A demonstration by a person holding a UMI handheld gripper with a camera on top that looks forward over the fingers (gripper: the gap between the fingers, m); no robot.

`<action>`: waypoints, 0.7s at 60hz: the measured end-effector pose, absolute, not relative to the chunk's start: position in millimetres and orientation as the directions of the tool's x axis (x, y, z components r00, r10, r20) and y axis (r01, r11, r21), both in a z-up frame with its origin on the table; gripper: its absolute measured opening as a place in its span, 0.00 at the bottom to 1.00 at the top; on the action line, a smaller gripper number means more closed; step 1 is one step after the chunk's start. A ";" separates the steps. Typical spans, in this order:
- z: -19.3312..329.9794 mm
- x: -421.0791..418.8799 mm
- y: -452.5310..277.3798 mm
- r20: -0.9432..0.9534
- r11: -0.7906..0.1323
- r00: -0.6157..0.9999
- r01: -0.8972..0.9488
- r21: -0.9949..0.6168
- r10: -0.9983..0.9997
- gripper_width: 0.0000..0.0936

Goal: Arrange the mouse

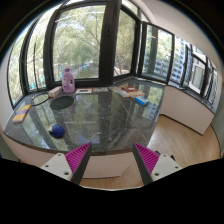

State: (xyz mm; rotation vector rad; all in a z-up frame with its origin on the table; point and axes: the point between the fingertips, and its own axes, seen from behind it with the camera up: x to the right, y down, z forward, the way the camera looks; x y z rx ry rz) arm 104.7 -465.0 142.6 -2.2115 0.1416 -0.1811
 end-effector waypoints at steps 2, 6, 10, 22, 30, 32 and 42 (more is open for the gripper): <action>127.7 90.7 -467.6 0.073 -0.610 0.985 -0.039 -0.792 -0.157 0.91; 101.1 58.1 -469.4 0.056 -0.625 0.991 -0.032 -0.780 -0.121 0.90; 78.1 26.2 -465.0 0.040 -0.637 0.996 -0.022 -0.771 -0.082 0.90; 33.5 -59.7 -417.9 0.008 -0.627 0.999 0.034 -0.778 0.044 0.90; 19.6 -103.2 -368.1 0.003 -0.591 0.993 0.074 -0.803 0.120 0.90; 15.5 -111.5 -355.5 0.004 -0.584 0.991 0.082 -0.808 0.134 0.90; -1.2 -138.4 -298.6 0.009 -0.575 0.983 0.113 -0.810 0.181 0.90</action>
